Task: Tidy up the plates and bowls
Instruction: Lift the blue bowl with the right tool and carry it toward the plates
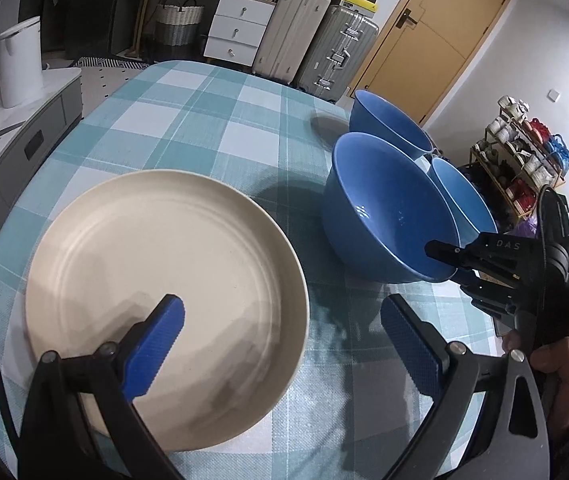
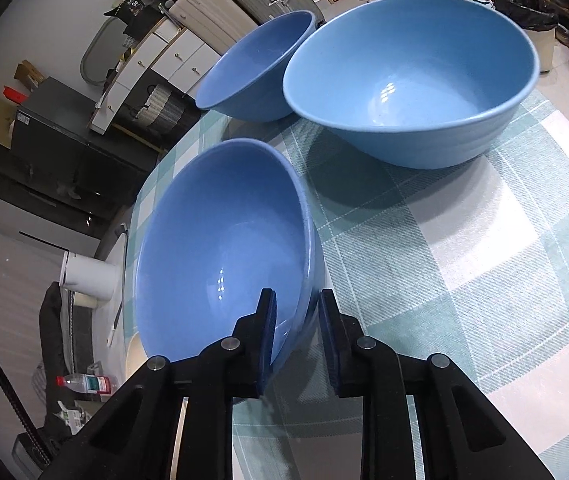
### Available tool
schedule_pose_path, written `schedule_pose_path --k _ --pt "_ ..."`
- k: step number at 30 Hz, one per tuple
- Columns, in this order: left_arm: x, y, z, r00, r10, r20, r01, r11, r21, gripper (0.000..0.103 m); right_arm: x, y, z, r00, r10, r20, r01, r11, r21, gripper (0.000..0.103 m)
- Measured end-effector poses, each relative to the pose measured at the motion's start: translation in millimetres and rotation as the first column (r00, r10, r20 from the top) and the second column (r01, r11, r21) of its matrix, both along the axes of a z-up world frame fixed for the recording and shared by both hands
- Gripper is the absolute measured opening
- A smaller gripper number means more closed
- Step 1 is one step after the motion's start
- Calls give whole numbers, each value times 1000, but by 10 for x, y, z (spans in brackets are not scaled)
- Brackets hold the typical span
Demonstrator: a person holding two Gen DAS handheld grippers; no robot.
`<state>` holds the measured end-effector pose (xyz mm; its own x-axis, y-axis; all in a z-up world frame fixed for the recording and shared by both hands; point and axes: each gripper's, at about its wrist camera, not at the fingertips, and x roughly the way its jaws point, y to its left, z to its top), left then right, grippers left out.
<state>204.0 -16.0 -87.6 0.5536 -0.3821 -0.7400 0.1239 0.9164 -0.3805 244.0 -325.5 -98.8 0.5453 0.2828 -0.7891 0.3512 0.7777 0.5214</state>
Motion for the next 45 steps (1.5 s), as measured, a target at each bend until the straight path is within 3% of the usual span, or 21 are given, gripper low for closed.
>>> schedule_pose_path --k 5,20,23,27,45 --pt "-6 -44 -14 1000 -11 -7 11 1000 -2 99 -46 18 63 1000 18 5 -18 1000 -23 19" --pt "-52 -45 -66 999 -31 -23 31 1000 -1 99 445 179 -106 984 80 -162 -108 979 -171 19" --pt "-75 -41 -73 999 -34 -27 33 999 -10 99 460 208 -100 980 95 -177 -135 965 -225 11" --pt "-82 -32 -88 999 -37 -28 37 999 -13 99 434 141 -95 975 111 -193 -155 960 -231 9" --pt "-172 -263 -38 995 -93 -31 93 996 -8 99 -460 -150 61 928 192 -320 -281 923 -262 6"
